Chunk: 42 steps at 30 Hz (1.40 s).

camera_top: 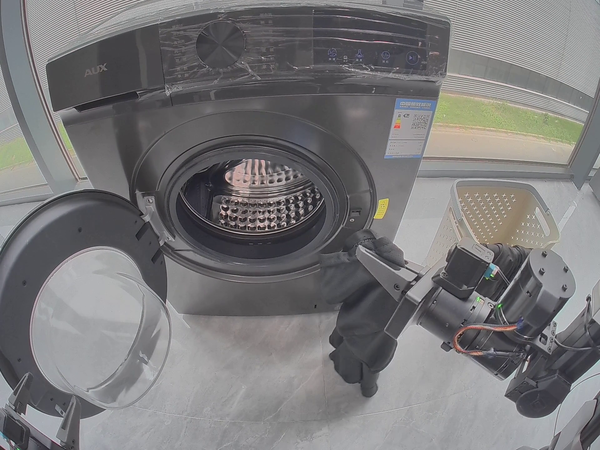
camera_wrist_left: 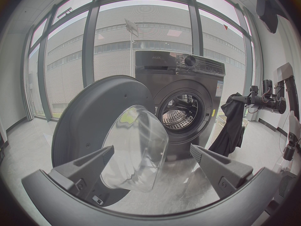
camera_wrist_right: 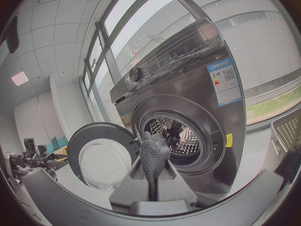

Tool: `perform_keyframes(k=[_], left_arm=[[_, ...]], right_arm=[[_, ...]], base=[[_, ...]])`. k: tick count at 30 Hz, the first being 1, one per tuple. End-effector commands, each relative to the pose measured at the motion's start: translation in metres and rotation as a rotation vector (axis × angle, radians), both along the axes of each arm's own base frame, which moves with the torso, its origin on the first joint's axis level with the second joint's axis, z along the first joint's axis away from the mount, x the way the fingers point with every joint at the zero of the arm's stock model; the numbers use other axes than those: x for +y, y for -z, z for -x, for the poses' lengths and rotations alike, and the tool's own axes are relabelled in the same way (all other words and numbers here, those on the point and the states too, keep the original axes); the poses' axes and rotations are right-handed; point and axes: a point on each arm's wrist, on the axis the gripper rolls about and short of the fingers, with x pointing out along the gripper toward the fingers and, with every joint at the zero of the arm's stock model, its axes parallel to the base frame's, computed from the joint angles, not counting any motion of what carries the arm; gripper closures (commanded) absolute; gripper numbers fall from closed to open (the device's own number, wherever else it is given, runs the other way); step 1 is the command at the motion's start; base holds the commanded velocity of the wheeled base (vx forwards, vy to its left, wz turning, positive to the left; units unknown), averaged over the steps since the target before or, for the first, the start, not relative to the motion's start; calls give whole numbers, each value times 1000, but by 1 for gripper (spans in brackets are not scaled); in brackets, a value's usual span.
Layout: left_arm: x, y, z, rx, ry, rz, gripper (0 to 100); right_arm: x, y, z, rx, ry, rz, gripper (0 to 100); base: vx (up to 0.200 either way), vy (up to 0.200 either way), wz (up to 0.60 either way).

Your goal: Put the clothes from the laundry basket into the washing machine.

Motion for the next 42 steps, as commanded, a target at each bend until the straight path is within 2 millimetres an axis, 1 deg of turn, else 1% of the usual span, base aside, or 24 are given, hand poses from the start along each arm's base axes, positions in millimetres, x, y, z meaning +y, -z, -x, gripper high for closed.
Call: perform_keyframes(k=[1, 21, 24, 33, 42], left_arm=[[0, 5, 0, 0, 0, 0, 0], [0, 5, 0, 0, 0, 5, 0], [0, 5, 0, 0, 0, 0, 0], [0, 5, 0, 0, 3, 2, 0], [0, 5, 0, 0, 4, 14, 0]], right_arm=[[-1, -1, 1, -3, 0, -3, 100], [-1, 0, 0, 1, 2, -1, 100], [-1, 0, 0, 4, 3, 0, 100], [-4, 4, -2, 12, 14, 11, 100], [-6, 10, -1, 34, 17, 32, 100]], base=[[0, 0, 0], [0, 0, 0], [-200, 0, 0], [0, 0, 0], [0, 200, 0]])
